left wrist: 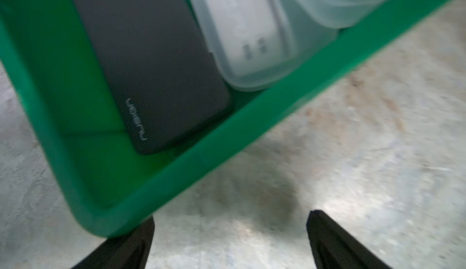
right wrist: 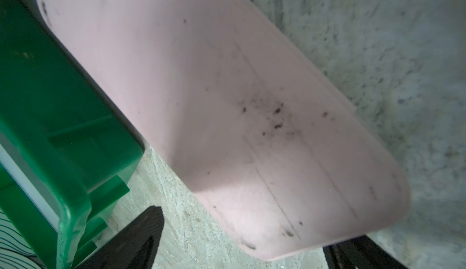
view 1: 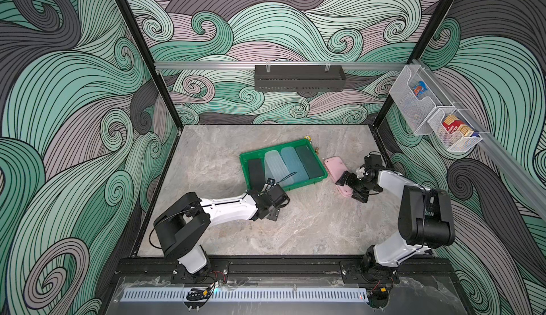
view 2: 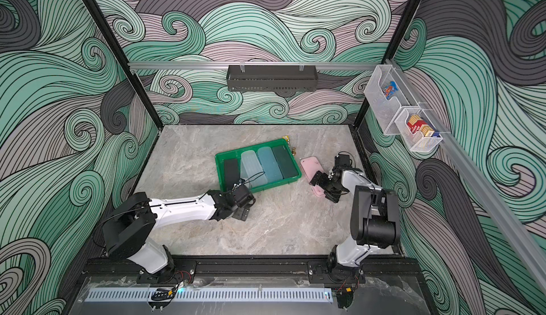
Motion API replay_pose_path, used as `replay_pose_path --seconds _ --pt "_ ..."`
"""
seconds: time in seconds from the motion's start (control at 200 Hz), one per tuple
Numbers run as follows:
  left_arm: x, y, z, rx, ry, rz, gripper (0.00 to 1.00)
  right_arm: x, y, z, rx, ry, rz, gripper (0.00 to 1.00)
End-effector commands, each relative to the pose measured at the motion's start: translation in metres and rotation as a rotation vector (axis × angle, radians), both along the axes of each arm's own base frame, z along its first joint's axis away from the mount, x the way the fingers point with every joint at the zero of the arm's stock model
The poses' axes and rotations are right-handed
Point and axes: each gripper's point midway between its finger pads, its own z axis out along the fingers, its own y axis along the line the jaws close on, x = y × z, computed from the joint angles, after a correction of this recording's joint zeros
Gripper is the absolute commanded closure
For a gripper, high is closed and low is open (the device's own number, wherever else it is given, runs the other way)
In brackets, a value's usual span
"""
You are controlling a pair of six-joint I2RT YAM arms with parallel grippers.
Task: Put the pencil case into the storage box
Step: Adjust the storage box at the center of the board.
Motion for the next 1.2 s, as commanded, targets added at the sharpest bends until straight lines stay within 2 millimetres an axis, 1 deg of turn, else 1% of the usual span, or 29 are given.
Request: replay_pose_path --seconds 0.0,0.125,0.22,0.31,0.44,0.55,0.685,0.776,0.906,0.976,1.061,1.136,1.196 --pt "0.021 0.016 0.008 0.038 -0.045 0.02 0.01 -0.001 -0.011 -0.012 -0.046 0.035 -0.004 0.01" --pt "0.04 0.035 0.004 0.088 -0.044 0.058 0.01 0.002 -0.015 -0.003 -0.059 0.006 -0.003 0.01" --pt "0.051 0.053 -0.001 0.087 -0.029 0.123 0.01 0.001 -0.026 0.002 -0.079 -0.012 -0.026 0.01" --pt "0.061 0.066 -0.004 0.101 -0.029 0.164 0.01 0.002 -0.039 0.004 -0.091 -0.02 -0.045 0.01" --pt "0.074 0.081 -0.007 0.156 -0.024 0.215 0.01 0.006 -0.046 0.005 -0.09 -0.035 -0.03 0.01" --pt "0.083 0.091 -0.001 0.159 -0.024 0.269 0.01 0.009 -0.048 0.014 -0.117 -0.078 0.018 0.01" --pt "0.093 0.104 0.004 0.143 -0.011 0.328 0.01 0.023 -0.052 0.028 -0.178 -0.139 0.114 0.01" --pt "0.094 0.104 0.007 0.105 -0.003 0.331 0.01 0.032 -0.044 0.034 -0.171 -0.186 0.184 0.01" --pt "0.089 0.1 0.011 0.053 0.0 0.327 0.01 0.041 -0.026 0.037 -0.226 -0.229 0.338 0.01" --pt "0.087 0.095 0.01 0.015 0.003 0.321 0.01 0.048 -0.018 0.038 -0.238 -0.266 0.401 0.01" --pt "0.087 0.09 0.005 -0.007 0.019 0.312 0.01 0.058 -0.014 0.04 -0.251 -0.289 0.457 0.01" --pt "0.088 0.087 0.002 -0.024 0.028 0.309 0.01 0.066 -0.008 0.045 -0.261 -0.321 0.517 0.01" --pt "0.088 0.084 0.001 -0.034 0.03 0.307 0.01 0.072 -0.004 0.05 -0.301 -0.339 0.572 0.01"
